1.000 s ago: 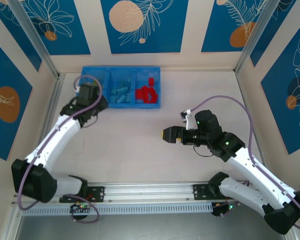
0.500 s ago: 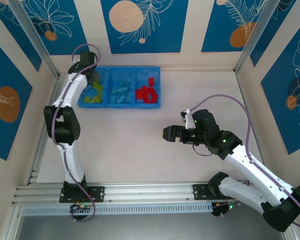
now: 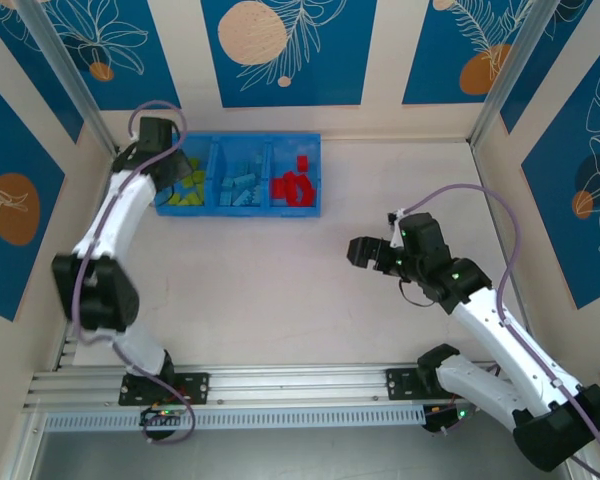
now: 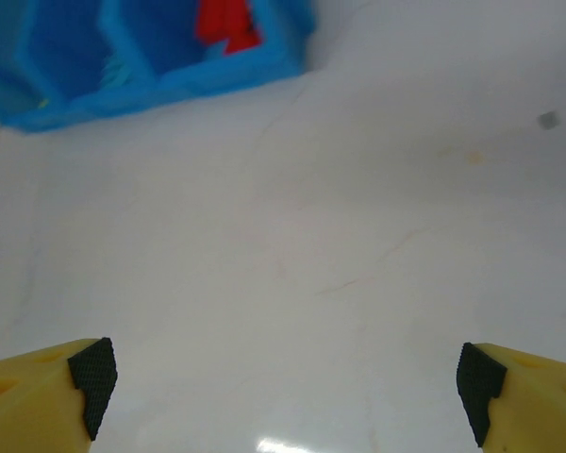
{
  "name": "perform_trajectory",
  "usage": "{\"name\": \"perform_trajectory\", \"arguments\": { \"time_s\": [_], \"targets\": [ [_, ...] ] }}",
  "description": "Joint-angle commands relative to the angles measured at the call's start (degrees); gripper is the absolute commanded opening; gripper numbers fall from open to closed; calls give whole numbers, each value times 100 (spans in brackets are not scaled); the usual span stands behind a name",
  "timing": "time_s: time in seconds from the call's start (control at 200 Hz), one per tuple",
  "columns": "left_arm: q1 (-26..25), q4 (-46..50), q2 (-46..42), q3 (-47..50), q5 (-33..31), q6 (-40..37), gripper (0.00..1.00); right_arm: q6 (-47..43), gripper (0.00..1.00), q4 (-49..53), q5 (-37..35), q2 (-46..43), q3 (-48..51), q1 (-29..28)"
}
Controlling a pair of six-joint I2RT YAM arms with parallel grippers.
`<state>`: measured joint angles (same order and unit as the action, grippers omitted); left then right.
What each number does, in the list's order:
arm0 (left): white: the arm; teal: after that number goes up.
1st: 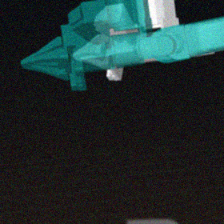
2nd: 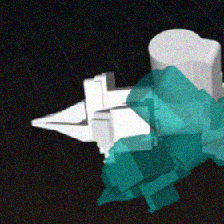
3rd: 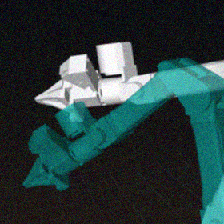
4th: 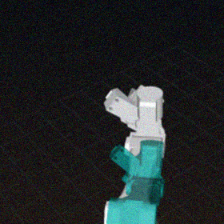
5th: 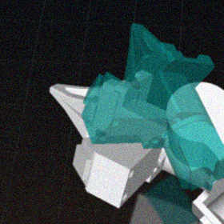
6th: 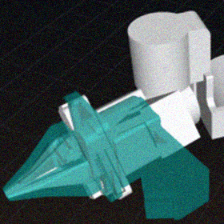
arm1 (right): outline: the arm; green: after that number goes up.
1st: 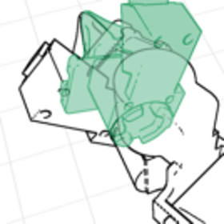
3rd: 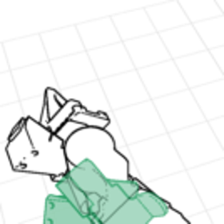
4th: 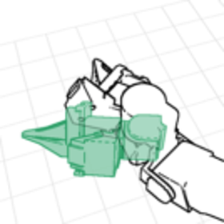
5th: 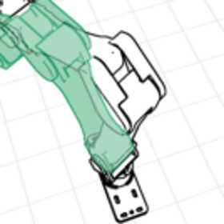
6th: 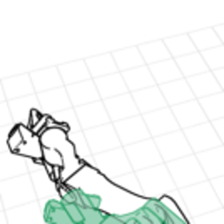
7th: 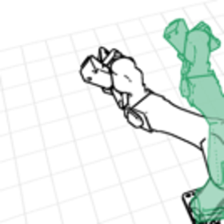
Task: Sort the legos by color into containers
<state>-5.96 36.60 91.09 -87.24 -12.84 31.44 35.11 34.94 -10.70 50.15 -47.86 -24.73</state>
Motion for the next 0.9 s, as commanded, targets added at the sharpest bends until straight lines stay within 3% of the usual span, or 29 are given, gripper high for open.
{"name": "perform_trajectory", "arguments": {
  "time_s": [0.0,0.125,0.21,0.295,0.36,0.475,0.5,0.635,0.705,0.725,0.775,0.825,0.895],
  "targets": [
    [-287,-780,-1383,1048,165,-305,56,-418,95,-313,-1142,-45,195,460],
    [-550,-1741,-2951,2800,101,-663,60,-809,95,-1323,-2025,78,818,1070],
    [-563,-2258,-3799,3867,53,-959,64,-1391,95,-2681,-2470,266,1545,1340],
    [-558,-2749,-4290,4774,-229,-1392,69,-1832,96,-4165,-2215,674,2200,1682],
    [-556,-3113,-4422,5280,-390,-1752,76,-1831,96,-4651,-1808,1211,2328,1984],
    [-560,-3987,-4252,6013,-680,-2158,100,-2049,95,-6080,-1342,2146,2495,2231],
    [-556,-4197,-4172,6145,-788,-2227,100,-2146,94,-5919,-1227,2269,2353,2242],
    [-519,-5325,-3566,6709,-1177,-2672,100,-2648,93,-7253,-886,2963,2316,2192],
    [-445,-6162,-3227,6986,-991,-2896,100,-2763,95,-8715,-469,3851,2591,2278],
    [-400,-6402,-3120,7059,-906,-2935,100,-2802,100,-9141,-532,3957,2673,2241],
    [-281,-6899,-2805,7153,-589,-3036,100,-2801,99,-8276,-451,3609,2589,2215],
    [-168,-7461,-2401,7177,-319,-3120,100,-2757,99,-8760,-370,3849,2605,2288],
    [24,-8238,-1669,7051,164,-3246,100,-2743,99,-8384,-381,3719,2533,2310]
  ]
}}
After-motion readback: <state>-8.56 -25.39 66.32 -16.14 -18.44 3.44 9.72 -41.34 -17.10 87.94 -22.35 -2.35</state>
